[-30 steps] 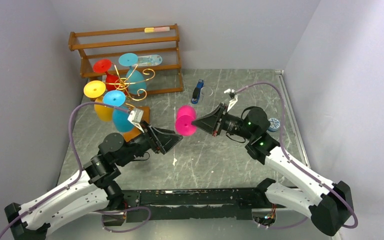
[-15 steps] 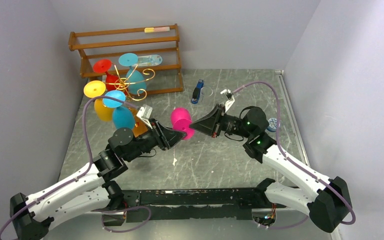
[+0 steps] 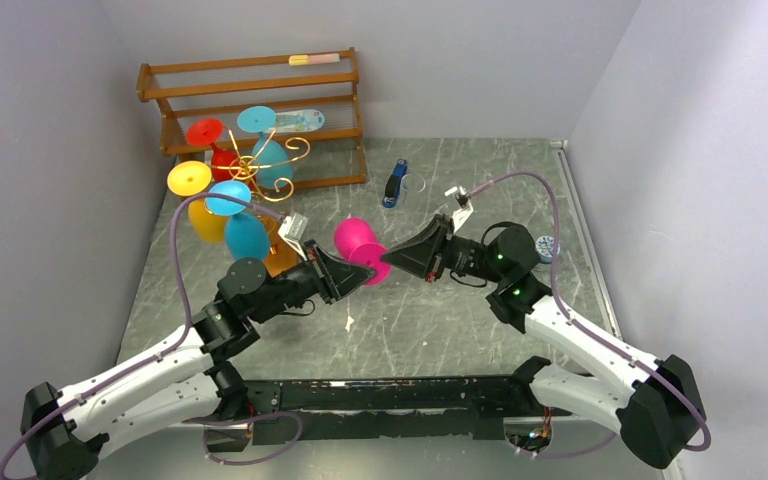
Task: Take the wine glass off the wine glass rack
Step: Place the wine glass at the center of the board.
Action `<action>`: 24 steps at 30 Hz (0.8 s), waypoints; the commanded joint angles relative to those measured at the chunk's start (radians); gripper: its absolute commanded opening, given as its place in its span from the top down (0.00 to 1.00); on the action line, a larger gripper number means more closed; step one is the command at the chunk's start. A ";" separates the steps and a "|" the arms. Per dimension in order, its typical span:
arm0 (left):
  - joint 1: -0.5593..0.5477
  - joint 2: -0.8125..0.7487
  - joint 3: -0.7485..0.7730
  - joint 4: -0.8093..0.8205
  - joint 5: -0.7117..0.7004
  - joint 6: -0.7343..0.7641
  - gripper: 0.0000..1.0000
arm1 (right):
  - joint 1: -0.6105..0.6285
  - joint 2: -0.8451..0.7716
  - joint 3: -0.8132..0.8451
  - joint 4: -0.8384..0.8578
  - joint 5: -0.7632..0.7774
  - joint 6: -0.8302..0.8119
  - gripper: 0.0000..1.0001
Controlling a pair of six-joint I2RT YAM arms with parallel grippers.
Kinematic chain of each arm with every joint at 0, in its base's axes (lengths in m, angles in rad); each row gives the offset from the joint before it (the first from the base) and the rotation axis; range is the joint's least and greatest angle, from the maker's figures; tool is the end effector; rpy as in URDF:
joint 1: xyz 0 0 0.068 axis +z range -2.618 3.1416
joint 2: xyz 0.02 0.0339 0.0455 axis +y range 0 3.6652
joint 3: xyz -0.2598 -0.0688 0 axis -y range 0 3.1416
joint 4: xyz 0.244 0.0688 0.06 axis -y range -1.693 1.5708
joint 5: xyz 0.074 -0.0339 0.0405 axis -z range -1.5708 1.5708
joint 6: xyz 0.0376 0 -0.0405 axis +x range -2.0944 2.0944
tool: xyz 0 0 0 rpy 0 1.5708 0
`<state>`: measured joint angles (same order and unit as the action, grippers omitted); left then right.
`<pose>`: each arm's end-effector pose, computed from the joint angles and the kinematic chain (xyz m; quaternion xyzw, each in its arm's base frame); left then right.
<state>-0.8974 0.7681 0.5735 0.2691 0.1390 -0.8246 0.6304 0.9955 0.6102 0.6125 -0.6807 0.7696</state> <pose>0.1176 -0.1557 0.3140 0.0756 0.6763 -0.5854 0.4407 0.1701 0.1534 0.3186 -0.2198 0.6034 0.6342 0.4305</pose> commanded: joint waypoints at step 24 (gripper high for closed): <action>0.007 -0.116 -0.118 0.027 0.180 0.400 0.95 | 0.001 -0.030 0.112 -0.263 0.401 -0.111 0.35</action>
<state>-0.8970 0.6910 0.4927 0.2947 0.2653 -0.5926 0.6315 0.9649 0.6746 0.4896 -0.5087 0.6937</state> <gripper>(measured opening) 0.077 0.647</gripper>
